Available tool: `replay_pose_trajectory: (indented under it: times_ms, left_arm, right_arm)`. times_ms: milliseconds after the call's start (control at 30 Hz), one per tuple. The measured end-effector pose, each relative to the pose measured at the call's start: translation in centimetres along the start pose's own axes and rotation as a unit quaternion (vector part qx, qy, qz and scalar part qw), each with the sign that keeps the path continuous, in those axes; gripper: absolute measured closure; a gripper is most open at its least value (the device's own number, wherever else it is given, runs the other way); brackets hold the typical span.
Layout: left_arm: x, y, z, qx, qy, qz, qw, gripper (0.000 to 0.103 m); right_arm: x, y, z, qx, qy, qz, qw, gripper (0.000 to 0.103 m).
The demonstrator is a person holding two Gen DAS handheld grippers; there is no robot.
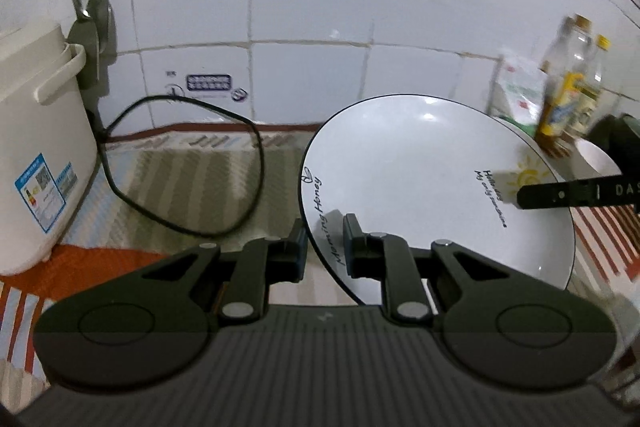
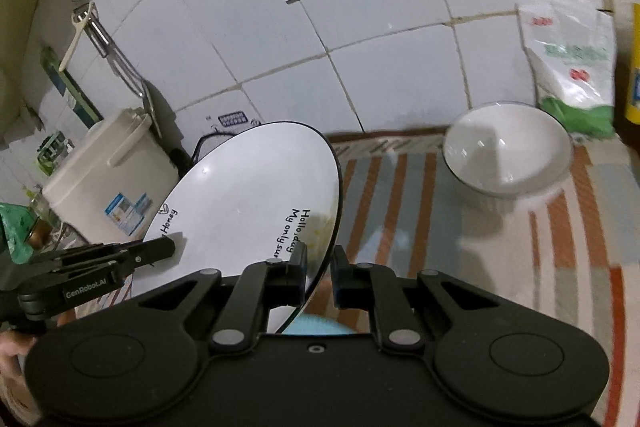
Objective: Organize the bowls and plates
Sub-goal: 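Lift the white sun plate off the cloth with the right gripper, then carry the white sun plate over the blue egg plate stack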
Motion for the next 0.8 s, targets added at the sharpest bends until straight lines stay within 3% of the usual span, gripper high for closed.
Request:
replay_pose_trajectory:
  times_ms: [333,800]
  left_arm:
    - [4.8,-3.4,3.6,-0.035,0.012,0.025,0.9990,0.087]
    - [5.6,-5.2,8.0,-0.033,0.042,0.042,0.9977,0.087]
  right_arm:
    - [5.1,-0.6,4.6,-0.021,0.012,0.001,1.000,0.087]
    - [6.8,-2.4,9.2,-0.036,0.017,-0.002,0.999,0.087]
Point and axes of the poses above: each gripper's, at about its wrist camera, not at the fingertips, and x roughly against the way its jaws point, y to its left, z to its underside, the point moved 1 cm from there along -x, roughly the way its jaws point, and after that the axes turned 12 degrees about -z, right-handed, at the moved point
